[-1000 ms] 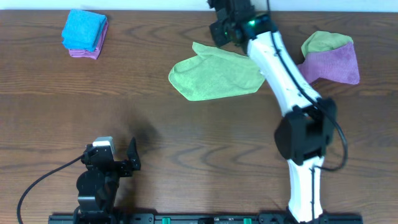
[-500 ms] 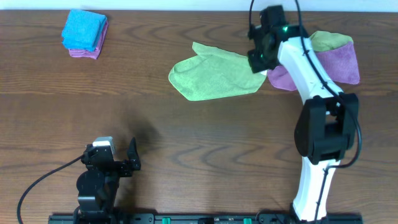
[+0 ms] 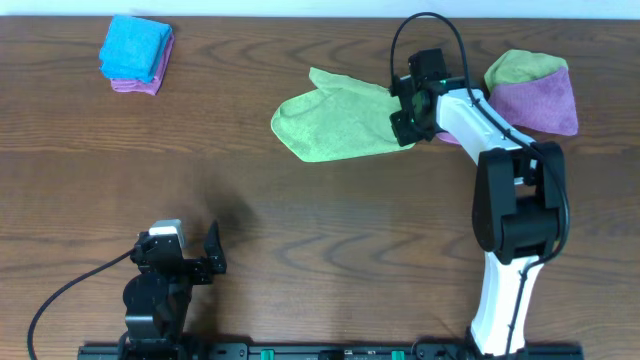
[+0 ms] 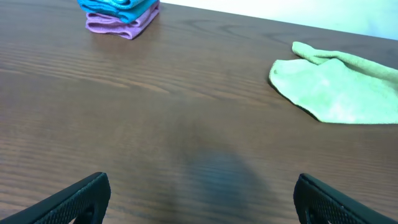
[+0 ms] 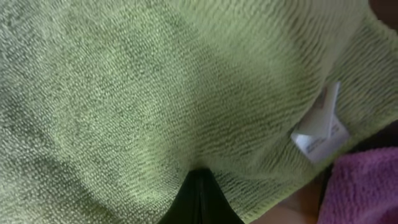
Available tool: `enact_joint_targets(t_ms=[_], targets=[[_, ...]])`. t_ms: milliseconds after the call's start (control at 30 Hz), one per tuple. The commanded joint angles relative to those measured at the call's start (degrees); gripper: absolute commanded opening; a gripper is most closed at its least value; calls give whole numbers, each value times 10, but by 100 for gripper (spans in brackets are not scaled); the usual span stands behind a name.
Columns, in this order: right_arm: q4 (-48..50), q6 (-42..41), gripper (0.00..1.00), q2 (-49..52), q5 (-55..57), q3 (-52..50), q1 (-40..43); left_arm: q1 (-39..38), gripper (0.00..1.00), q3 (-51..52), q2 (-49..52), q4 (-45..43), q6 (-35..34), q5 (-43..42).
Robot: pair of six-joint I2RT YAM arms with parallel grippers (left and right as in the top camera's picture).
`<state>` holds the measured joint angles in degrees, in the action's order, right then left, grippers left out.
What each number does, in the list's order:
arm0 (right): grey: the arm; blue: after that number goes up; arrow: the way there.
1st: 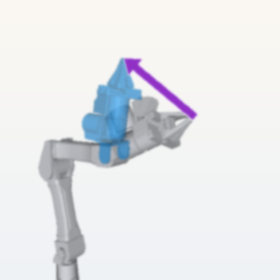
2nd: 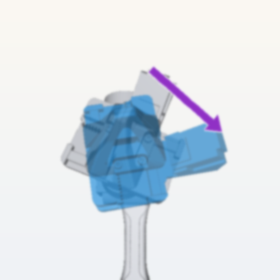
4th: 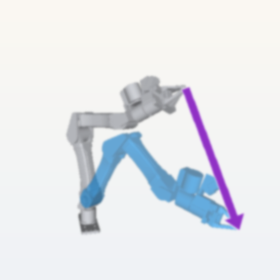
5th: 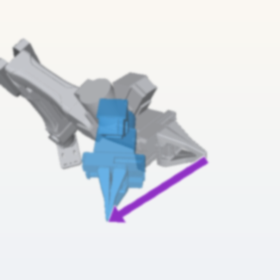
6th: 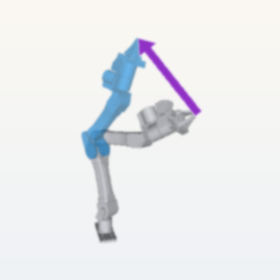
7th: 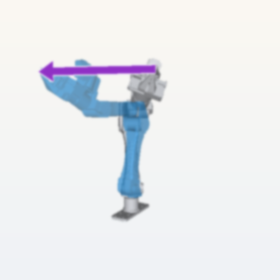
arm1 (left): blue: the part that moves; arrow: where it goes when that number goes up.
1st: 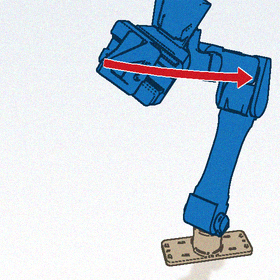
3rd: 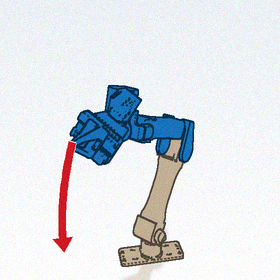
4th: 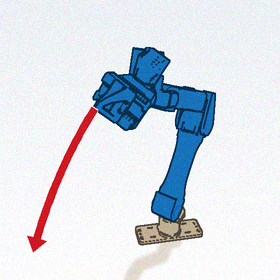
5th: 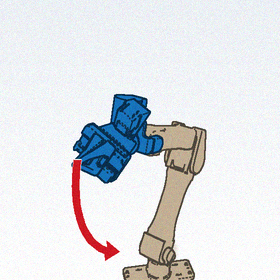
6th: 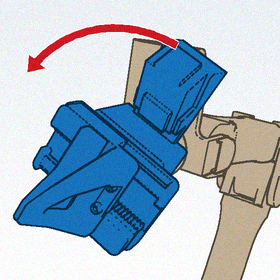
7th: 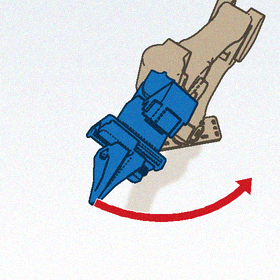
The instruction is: Fold the cloth
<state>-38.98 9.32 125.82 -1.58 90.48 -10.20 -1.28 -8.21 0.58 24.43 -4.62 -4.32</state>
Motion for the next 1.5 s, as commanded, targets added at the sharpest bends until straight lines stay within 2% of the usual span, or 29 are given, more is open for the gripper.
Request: enact_joint_targets(t_ms=[0, 233, 567, 667, 867, 1133, 1300, 1467], targets=[[5, 6, 1, 10, -4, -30, 3, 1, 95, 11, -3, 3, 4, -2], [-60, -16, 1, 10, -97, -35, -32, 1, 95, 11, -3, 3, 4, -2], [-96, -24, 1, 9, -137, 16, -224, 1, 95, 11, -3, 3, 4, -2], [-99, -24, 1, 9, -131, 37, -247, 1, 95, 11, -3, 3, 4, -2], [-123, -31, 1, 9, -57, 28, -199, 1, 95, 11, -3, 3, 4, -2], [-132, -30, 1, 9, -56, 16, -99, 1, 95, 11, -3, 3, 4, -2], [-153, -30, 1, -13, -81, 18, -96, 1, 95, 11, -3, 3, 4, -2], [-195, -31, 1, -77, -100, 18, -95, 1, 95, 11, -3, 3, 4, -2]])
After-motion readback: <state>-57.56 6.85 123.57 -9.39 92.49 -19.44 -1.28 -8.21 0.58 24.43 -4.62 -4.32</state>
